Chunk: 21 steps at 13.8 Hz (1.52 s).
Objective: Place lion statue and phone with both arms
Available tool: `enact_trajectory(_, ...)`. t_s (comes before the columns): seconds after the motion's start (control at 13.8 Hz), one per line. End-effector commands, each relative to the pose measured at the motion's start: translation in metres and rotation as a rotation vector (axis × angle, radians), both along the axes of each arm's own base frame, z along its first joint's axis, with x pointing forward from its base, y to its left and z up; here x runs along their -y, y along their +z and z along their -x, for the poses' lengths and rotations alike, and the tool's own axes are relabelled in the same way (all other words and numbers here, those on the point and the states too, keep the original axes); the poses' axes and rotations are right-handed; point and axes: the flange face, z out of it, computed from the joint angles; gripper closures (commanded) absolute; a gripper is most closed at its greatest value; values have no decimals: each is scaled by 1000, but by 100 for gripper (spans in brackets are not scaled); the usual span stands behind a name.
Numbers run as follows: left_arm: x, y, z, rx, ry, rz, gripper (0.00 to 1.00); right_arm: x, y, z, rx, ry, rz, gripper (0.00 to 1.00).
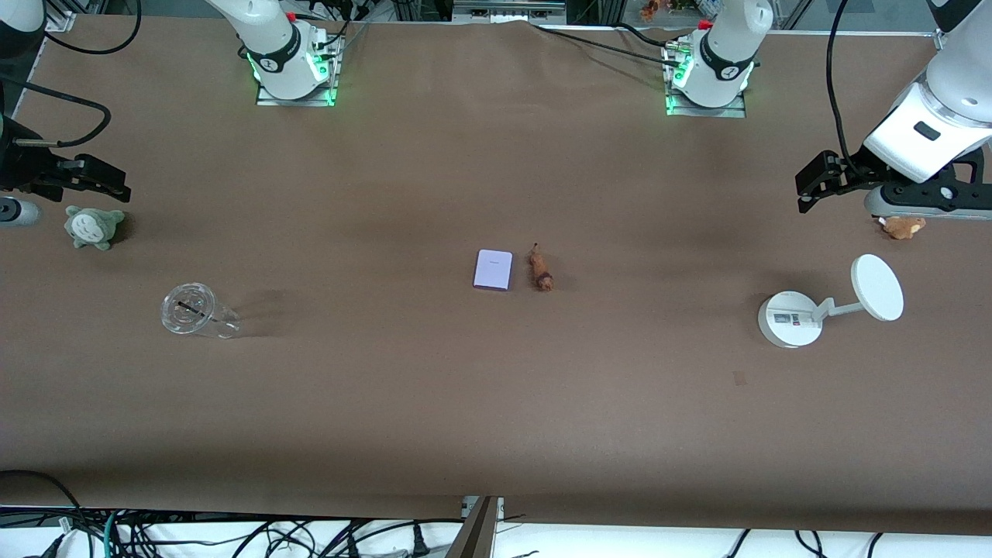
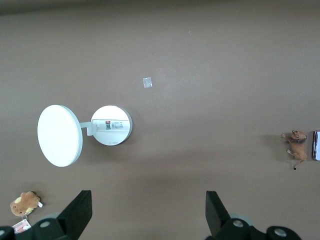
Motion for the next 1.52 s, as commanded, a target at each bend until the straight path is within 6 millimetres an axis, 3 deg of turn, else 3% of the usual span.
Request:
enact_trajectory(0.0, 0, 6, -3, -7, -16, 25, 0, 3, 6, -1, -1, 5, 4, 0)
enact_trajectory(0.94, 0, 6, -3, -7, -13, 25, 0, 4, 6, -2, 2, 5, 2, 0)
enact_trajectory(1.3, -7, -13, 0, -94, 5, 16, 0, 2, -2, -11, -8, 3, 3, 0)
enact_trajectory(1.45, -1, -44, -7, -196, -14, 9, 0, 0, -8, -14, -15, 3, -1, 0)
